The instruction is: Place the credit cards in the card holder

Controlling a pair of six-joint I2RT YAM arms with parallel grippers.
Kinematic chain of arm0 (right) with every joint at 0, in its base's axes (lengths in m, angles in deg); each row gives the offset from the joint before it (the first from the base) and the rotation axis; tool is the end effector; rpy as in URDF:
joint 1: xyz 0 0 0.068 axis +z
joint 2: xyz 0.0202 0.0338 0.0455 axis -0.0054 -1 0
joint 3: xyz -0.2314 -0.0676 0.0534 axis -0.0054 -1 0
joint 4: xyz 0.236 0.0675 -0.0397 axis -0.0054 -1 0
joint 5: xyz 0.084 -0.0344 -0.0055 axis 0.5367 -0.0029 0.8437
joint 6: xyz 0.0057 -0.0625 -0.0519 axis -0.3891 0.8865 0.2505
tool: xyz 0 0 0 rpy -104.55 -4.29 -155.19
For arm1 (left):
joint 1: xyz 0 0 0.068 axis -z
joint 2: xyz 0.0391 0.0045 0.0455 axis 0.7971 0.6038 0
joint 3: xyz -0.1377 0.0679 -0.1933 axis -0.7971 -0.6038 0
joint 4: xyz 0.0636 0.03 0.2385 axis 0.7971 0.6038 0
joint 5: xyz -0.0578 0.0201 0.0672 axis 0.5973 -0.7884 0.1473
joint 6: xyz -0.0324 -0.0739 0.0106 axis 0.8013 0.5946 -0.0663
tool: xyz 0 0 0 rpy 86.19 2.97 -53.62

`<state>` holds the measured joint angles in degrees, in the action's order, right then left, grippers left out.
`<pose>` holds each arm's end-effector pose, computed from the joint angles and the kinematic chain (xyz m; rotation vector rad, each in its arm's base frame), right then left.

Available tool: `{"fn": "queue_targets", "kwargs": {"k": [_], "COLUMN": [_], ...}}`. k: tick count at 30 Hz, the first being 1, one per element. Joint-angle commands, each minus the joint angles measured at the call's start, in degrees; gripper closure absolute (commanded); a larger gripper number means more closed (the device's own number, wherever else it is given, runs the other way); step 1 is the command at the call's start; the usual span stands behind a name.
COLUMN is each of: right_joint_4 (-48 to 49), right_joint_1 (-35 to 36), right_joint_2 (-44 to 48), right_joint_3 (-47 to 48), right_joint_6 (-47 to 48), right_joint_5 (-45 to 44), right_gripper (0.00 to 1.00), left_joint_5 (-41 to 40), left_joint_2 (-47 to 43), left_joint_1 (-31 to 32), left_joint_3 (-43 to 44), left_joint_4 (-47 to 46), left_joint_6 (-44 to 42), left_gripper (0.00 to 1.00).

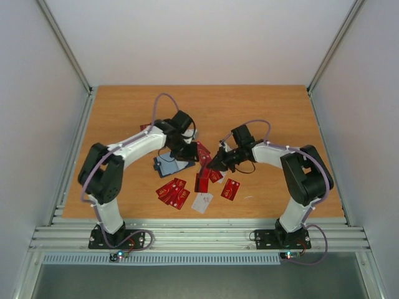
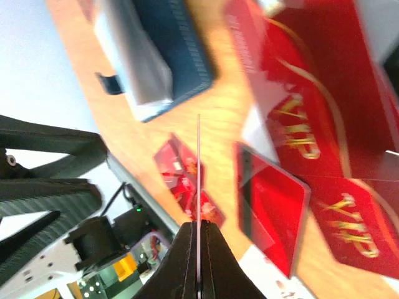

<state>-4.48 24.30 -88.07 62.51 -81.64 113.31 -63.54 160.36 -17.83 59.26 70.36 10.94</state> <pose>0.2661 0.1785 0.1038 -0.4827 2.6333 1.4189 0.2761 -0.2268 0.1485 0.4165 2.9546 -0.7373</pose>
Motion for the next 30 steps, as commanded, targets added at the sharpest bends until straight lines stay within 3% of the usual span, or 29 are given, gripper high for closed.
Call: {"fn": "queue_targets", "kwargs": {"k": [1,5,13,23,30], "right_joint_4": [-4.80,-5.88,0.35,24.70,46.81], "right_joint_1": [-0.74,-0.87,-1.35,-1.58,-1.58], "right_joint_2": [4.80,7.72,11.79,13.90,12.12], "right_joint_3": [5.13,8.50,13.66,14.76,14.20], "right_joint_6": [3.68,4.23,0.71,-15.65,-32.53], "right_joint_5": [4.88,7.91,17.44,25.71,27.28], "right_gripper": [0.99,0.99,0.99,0.99,0.99], "left_joint_5": [0.34,8.08,25.00,40.77,41.07], "left_joint_2": [-8.51,-13.57,-21.71,-27.62,-27.51], "left_joint_1": [-3.44,-6.48,-12.32,-15.34,-15.34], "left_joint_3": [2.39,3.32,4.61,-0.67,-1.67], "left_joint_4": [3.69,6.54,8.37,-6.87,-10.56], "left_joint_6": [-1.33,-4.56,-6.64,4.48,8.43], "left_gripper": [0.66,0.54,0.46,0.49,0.53]}}
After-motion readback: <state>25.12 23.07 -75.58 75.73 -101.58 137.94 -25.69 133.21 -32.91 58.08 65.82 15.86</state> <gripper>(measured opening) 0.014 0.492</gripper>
